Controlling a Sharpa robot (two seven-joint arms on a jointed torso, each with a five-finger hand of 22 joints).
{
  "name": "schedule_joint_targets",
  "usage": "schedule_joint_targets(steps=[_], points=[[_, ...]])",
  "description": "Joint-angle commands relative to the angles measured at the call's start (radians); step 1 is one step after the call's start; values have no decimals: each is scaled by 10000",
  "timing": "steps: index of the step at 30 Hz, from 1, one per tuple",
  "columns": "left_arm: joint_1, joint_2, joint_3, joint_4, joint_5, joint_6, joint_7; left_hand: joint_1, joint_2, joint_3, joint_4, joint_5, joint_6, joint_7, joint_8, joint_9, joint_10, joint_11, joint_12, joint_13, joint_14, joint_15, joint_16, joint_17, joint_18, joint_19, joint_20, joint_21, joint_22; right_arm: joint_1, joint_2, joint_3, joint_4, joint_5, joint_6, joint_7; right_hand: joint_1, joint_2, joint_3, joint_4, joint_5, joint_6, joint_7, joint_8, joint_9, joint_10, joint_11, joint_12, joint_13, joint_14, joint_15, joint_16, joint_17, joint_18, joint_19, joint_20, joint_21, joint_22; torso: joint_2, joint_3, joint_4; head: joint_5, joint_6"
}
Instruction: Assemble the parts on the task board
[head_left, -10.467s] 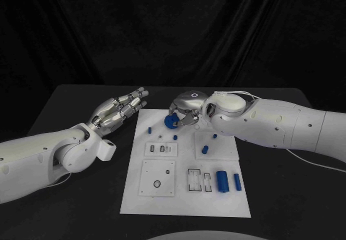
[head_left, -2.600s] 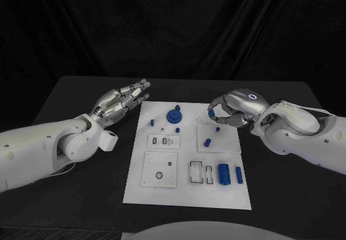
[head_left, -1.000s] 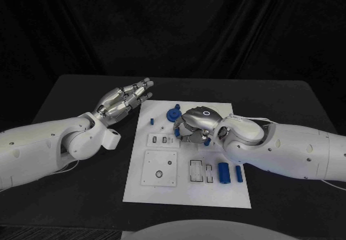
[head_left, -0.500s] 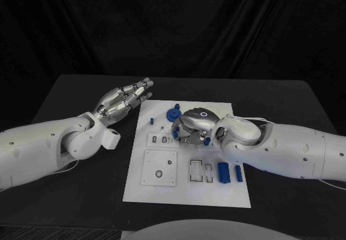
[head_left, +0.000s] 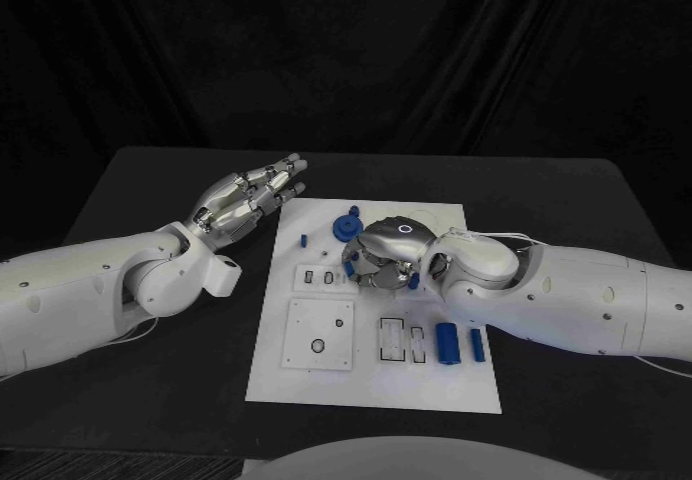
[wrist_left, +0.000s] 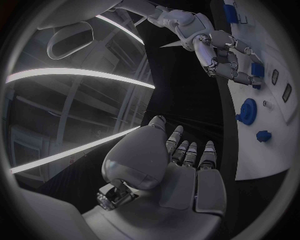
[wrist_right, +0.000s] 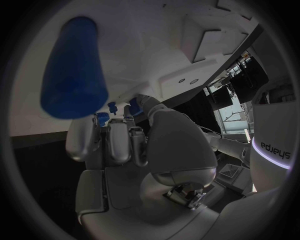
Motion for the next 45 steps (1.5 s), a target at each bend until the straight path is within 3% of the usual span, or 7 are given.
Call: schedule_joint_targets(steps=[1,13,20,26,31,36,45], points=[[-17,24,9,1,56,145,201,101,28,69,-7,43,-27,26,68,9,-19,59,35,13,0,98,-37,-16,104,6,76,16,10,-41,10,-3,-8,-66,299,-197,-26,-129,60,-47,-211,-119,17,-110,-50,643,77,-48,2069,550,88,36,-34,51,-27,71,-61,1618,5,0,4,-10,-15],[-24,37,9,-36,56,175,186,110,32,87,-13,44,-47,27,64,7,-19,60,35,13,0,101,-37,-16,104,7,77,16,11,-52,18,-3,-17,-66,417,-213,-85,-221,55,-131,-979,-570,16,-632,-321,563,82,-127,1959,518,101,12,-156,78,-66,91,-236,1585,1,1,-1,-14,-47],[-26,15,9,-31,56,162,181,119,36,110,-20,44,-58,28,63,5,-23,63,34,12,0,103,-37,-16,104,8,79,17,11,-52,-52,-3,-3,-148,279,-68,-216,-403,-425,68,-2478,-2188,-64,-1521,-1058,196,32,-533,1413,451,70,-90,-402,106,-105,66,-451,1550,1,1,0,13,-71],[-27,-29,9,3,56,133,182,123,33,120,-24,43,-57,28,63,5,-27,63,33,11,0,104,-37,-16,104,10,80,18,12,-49,-238,-3,164,-194,-308,297,784,-1172,-1268,2263,-3381,-3462,-143,-1741,-1854,92,-27,-692,1174,445,19,5,-423,99,-67,20,-503,1568,2,4,7,68,-46],[-27,-55,9,49,56,75,268,128,30,131,-29,43,-41,29,68,8,-14,63,37,15,0,105,-37,-16,105,14,81,22,15,10,-571,-1,528,-204,-1287,739,843,-1311,-1466,2545,-3534,-3098,-160,-1615,-1871,279,-51,-489,1422,589,-5,490,193,1,123,-7,32,1711,2,6,-5,141,-17],[-27,-77,9,150,-126,-300,472,195,-38,260,-114,130,69,59,116,23,38,95,49,26,0,133,-37,-16,109,37,106,40,27,357,-1114,0,1089,-153,-2416,1173,592,-1321,-1596,2555,-3550,-2735,-149,-1509,-1848,344,-55,-417,1508,597,-14,574,278,-35,188,-27,227,1758,3,8,-7,154,-44],[20,-274,18,545,-1733,-1979,1177,667,-1093,2080,-1816,-371,836,582,339,71,846,743,159,136,424,839,130,106,112,1030,914,761,397,1688,-2824,-1,2493,1029,-3408,1754,363,-902,-1446,2510,-3555,-1392,-77,-1082,-1679,532,2,-197,1797,627,31,794,532,-99,288,-2,590,1840,17,14,8,124,-21]])
